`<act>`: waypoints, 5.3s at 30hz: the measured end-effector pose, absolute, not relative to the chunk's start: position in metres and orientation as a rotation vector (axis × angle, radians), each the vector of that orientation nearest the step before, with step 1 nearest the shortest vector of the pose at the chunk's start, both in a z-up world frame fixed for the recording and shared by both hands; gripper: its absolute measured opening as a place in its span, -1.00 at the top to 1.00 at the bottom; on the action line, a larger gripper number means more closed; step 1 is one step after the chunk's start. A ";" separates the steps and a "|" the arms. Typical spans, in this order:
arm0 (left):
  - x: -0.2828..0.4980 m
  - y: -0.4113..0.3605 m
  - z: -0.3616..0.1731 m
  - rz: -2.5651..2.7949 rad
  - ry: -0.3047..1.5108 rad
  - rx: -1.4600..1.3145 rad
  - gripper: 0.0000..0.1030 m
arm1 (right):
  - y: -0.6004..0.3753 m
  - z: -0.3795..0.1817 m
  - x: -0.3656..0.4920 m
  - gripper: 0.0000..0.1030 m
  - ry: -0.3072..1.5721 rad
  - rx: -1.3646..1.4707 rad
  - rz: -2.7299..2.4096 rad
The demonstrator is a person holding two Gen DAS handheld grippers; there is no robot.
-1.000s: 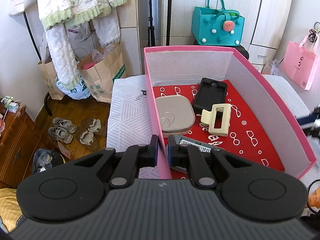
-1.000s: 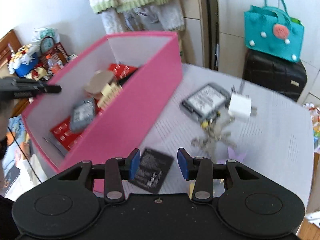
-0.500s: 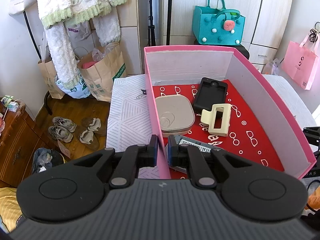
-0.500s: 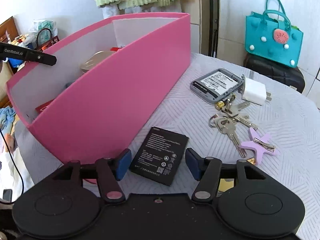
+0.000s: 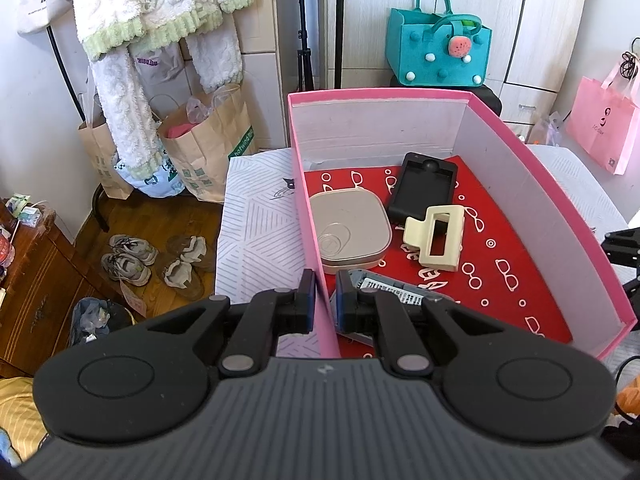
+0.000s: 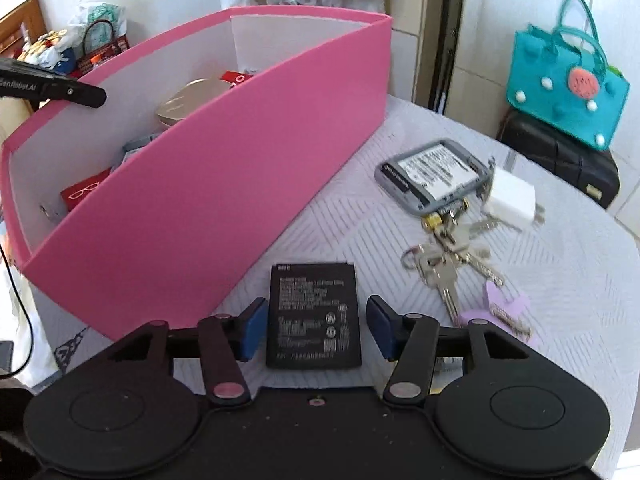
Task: Organize rigid objects
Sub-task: 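Carry the black battery into the pink box and release it, then grasp the yellow star keychain with the right gripper, then carry the yellow star keychain into the box and release it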
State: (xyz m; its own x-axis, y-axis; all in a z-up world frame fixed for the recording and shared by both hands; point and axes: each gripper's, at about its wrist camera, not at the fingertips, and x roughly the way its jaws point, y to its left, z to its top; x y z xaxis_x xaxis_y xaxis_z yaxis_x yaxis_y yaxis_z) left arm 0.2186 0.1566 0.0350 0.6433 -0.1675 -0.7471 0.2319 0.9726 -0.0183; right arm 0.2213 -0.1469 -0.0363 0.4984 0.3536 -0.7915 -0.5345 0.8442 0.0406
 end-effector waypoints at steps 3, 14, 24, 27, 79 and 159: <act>0.218 0.157 0.036 -0.227 0.844 0.082 0.83 | -0.151 -0.030 0.224 -0.05 0.905 -0.208 0.511; 0.218 0.160 0.036 -0.241 0.851 0.065 0.83 | -0.169 0.036 0.216 -0.05 0.754 -0.198 0.482; 0.215 0.156 0.037 -0.249 0.843 0.129 0.84 | -0.119 0.104 0.216 -0.05 0.684 -0.337 0.778; 0.215 0.155 0.037 -0.242 0.841 0.131 0.85 | -0.088 0.100 0.224 -0.05 0.711 -0.429 0.869; 0.215 0.160 0.037 -0.239 0.813 0.074 0.84 | -0.226 0.000 0.173 -0.15 0.802 0.049 0.415; 0.215 0.139 0.042 -0.205 0.860 0.237 0.84 | -0.053 0.052 0.263 0.32 0.710 -0.631 0.689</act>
